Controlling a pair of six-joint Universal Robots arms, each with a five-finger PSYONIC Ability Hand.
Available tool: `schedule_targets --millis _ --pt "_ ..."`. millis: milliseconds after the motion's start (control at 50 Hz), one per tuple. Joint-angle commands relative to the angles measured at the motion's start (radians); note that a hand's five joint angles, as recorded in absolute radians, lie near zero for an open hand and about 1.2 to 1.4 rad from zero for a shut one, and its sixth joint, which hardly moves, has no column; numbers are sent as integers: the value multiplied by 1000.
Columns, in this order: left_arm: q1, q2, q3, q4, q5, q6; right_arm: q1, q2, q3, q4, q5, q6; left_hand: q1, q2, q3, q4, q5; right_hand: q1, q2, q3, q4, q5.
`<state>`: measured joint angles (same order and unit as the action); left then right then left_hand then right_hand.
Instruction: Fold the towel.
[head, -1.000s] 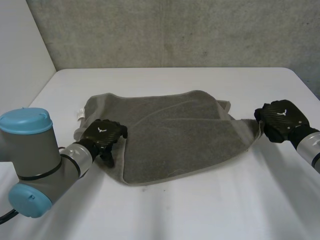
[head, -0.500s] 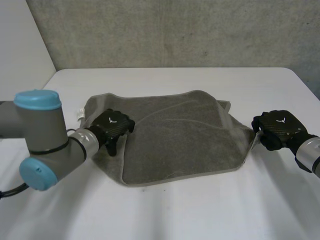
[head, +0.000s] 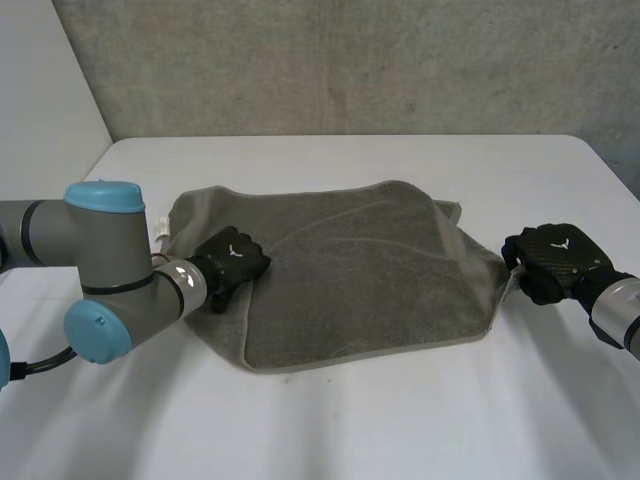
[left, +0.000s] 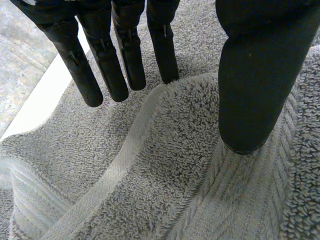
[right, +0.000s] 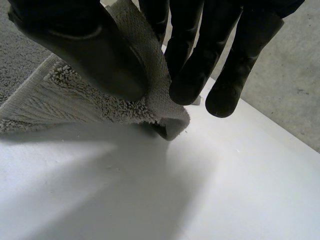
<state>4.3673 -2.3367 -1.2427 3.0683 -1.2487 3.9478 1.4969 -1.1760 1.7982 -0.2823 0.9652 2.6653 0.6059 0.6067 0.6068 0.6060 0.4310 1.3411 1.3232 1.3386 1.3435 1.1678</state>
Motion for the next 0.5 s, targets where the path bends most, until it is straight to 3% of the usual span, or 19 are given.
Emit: schedule_targets --millis 20,160,340,500 --pt "0 -4 -4 0 0 16 0 2 0 0 0 -1 89 88 88 89 89 55 73 58 53 54" --pt "0 -4 -18 -2 -2 31 3 7 1 -1 1 -8 121 121 120 121 122 55 73 58 53 54" --pt "0 11 -43 3 -5 33 3 9 1 -1 6 -30 655 654 654 655 655 55 73 58 53 54" --pt "3 82 -79 9 -5 28 5 7 1 -1 7 -31 790 790 789 790 791 55 73 58 53 54"
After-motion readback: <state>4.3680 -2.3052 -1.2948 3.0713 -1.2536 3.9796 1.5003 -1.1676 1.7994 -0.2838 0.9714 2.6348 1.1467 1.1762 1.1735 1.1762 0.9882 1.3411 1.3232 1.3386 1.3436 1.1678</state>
